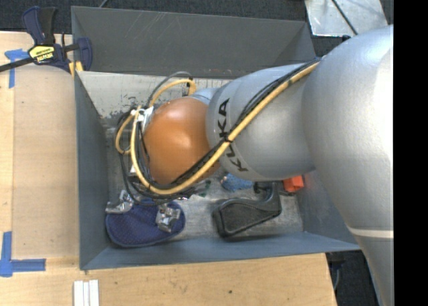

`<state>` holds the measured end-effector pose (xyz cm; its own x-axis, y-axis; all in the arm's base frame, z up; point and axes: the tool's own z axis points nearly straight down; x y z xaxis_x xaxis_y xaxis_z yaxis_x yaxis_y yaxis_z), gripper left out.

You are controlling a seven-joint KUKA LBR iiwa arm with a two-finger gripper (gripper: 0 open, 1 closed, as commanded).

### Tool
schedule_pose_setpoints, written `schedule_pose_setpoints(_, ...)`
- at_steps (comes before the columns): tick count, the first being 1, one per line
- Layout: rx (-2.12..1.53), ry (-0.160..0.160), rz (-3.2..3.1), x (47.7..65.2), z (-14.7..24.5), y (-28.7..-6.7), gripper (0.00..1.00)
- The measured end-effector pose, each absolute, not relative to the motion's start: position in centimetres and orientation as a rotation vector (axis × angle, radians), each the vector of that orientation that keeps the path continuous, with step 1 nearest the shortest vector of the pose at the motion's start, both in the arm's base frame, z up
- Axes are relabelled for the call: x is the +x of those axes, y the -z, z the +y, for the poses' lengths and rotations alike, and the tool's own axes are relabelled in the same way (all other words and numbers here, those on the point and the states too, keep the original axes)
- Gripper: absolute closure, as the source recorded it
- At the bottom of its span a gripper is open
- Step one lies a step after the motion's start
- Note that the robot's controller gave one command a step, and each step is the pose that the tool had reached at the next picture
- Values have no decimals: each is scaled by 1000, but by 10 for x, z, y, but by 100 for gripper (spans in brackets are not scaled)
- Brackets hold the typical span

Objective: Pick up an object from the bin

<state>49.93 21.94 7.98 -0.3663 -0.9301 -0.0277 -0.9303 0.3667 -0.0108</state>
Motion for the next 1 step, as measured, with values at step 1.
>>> schedule_pose_setpoints(1,-1752,-9,2573,500,220,-80,100)
